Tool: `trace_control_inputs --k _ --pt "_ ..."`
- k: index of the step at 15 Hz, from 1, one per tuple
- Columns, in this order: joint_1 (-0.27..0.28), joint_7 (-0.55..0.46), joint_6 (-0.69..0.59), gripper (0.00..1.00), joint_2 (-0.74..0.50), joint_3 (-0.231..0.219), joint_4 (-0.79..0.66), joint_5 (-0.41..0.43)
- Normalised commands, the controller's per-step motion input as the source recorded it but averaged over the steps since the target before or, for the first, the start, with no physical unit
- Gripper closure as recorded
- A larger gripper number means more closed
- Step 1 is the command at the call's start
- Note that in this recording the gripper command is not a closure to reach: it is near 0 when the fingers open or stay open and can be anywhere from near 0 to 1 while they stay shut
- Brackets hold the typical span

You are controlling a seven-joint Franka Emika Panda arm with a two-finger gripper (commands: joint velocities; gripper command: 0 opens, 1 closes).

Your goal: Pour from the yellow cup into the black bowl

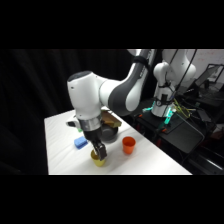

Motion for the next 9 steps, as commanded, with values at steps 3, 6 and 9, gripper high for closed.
trace_control_inputs --k 3,6,9 --pt "-0.010 0.07 -0.51 0.00 -0.49 0.015 0.04 0.004" --pt "-0.011 0.12 -0.46 0.00 -0.48 0.000 0.03 -0.018" --pt "-0.023 0.08 -0.22 0.00 -0.41 0.003 -0.08 -0.044"
